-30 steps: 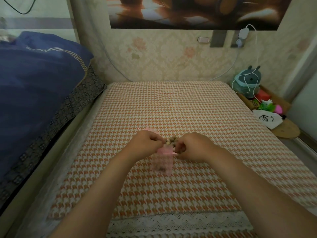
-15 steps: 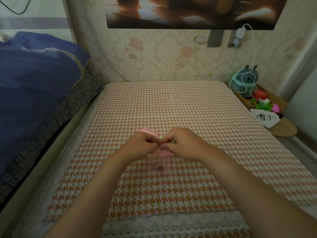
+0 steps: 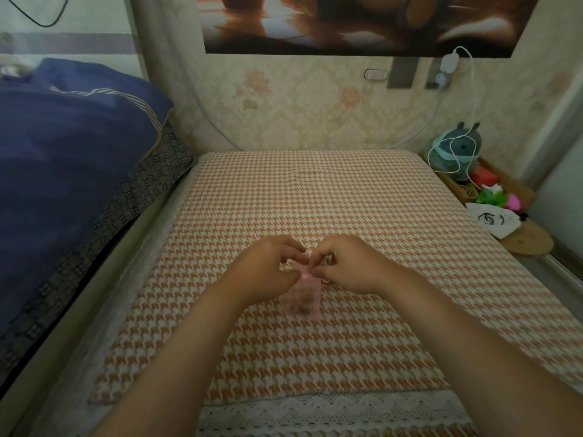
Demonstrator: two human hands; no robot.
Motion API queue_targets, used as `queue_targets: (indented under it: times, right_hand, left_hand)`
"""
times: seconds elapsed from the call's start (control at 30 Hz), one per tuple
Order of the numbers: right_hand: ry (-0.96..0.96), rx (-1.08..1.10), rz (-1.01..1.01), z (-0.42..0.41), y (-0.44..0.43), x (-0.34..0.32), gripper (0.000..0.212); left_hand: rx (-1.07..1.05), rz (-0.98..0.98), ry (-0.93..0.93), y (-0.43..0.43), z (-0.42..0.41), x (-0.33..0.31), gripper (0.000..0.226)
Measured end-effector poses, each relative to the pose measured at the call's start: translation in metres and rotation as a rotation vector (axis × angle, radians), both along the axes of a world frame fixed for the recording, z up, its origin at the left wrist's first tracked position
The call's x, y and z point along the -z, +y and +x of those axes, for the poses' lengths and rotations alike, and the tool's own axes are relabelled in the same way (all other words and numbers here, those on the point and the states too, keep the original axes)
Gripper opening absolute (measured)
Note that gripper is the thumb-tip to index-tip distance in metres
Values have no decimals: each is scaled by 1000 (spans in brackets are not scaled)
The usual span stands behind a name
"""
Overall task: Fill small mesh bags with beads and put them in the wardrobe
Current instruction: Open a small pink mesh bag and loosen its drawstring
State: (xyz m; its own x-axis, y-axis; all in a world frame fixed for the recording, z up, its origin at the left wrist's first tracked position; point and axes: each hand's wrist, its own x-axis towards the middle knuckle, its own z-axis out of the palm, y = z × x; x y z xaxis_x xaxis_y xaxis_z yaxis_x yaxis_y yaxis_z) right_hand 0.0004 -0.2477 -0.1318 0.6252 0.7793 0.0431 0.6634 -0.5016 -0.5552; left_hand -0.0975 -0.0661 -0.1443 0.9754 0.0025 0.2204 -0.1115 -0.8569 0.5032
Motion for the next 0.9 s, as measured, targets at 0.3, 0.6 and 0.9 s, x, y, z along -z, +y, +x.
queue_targets:
  times: [0.3, 0.6, 0.9]
  right_hand:
    - [-9, 110, 80, 13, -5, 10, 18]
    - [-336, 4, -241, 18, 3, 23, 12]
    - [34, 235, 241, 19, 2, 7, 8]
  left_hand:
    - [12, 25, -29, 0, 0, -6, 9]
    - [19, -34, 34, -1, -2, -3, 17]
    - [45, -47, 67, -1, -2, -5, 16]
